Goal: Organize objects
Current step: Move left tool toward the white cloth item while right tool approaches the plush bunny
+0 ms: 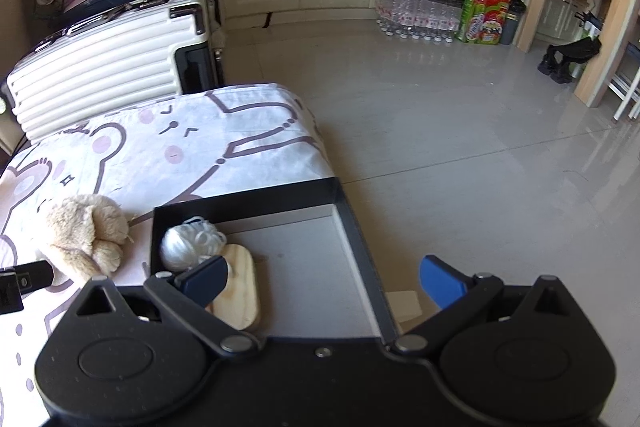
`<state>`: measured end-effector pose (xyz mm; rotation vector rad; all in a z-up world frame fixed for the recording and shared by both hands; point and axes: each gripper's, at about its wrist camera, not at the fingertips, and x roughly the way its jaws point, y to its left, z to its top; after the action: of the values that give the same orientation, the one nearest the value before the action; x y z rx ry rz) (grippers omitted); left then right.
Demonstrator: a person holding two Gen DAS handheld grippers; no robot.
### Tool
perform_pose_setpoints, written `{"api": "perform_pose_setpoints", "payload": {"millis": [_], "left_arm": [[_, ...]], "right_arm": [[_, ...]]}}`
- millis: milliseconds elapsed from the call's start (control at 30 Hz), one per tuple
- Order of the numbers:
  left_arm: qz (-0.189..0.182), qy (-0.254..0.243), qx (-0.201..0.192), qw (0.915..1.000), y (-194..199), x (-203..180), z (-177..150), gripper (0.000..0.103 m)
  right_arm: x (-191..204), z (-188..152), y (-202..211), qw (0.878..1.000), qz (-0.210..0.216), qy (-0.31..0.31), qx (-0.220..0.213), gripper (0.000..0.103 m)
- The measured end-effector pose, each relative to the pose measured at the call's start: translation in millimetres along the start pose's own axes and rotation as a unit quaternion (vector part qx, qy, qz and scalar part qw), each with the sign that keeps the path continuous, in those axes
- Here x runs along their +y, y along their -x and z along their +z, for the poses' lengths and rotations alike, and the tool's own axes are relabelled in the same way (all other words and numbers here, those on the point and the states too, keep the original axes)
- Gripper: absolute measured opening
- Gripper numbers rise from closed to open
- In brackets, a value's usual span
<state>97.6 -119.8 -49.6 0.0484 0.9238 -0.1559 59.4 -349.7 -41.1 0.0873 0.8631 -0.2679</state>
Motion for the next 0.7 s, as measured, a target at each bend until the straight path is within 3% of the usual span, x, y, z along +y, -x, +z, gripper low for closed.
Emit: {"api": "perform_pose_setpoints", "payload": {"millis": [700], "left_arm": [[0.070, 0.067, -0.005, 0.9953, 19, 107, -19, 0.103]], "right_arm": [[105, 1, 9, 0.995, 0.075, 0.070, -0.012, 0.103]]}}
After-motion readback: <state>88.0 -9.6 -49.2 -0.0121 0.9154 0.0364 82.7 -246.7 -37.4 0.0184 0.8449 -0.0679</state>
